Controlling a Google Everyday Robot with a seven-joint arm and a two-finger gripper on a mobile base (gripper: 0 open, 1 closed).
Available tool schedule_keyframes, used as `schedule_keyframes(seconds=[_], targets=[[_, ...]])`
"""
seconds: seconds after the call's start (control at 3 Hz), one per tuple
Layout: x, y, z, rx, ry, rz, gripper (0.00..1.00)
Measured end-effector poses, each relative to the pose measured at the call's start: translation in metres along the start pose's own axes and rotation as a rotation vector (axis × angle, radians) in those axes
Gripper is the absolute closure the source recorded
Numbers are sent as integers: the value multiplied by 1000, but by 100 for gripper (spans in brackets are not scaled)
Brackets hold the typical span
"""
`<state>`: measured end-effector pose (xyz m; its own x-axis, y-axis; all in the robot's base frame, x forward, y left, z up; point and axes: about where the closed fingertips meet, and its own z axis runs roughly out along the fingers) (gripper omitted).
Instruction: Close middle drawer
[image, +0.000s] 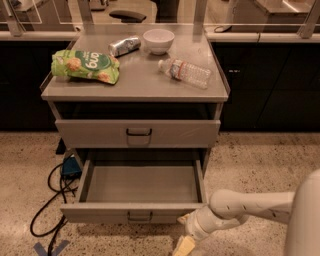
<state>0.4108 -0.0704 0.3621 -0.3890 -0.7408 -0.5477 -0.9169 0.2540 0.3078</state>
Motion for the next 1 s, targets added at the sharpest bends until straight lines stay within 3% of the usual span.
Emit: schedule_keyframes(seconds=[0.67, 1.0], targets=[[-11, -48, 24, 93, 82, 15, 0], [-36, -62, 34, 137, 110, -17, 0]])
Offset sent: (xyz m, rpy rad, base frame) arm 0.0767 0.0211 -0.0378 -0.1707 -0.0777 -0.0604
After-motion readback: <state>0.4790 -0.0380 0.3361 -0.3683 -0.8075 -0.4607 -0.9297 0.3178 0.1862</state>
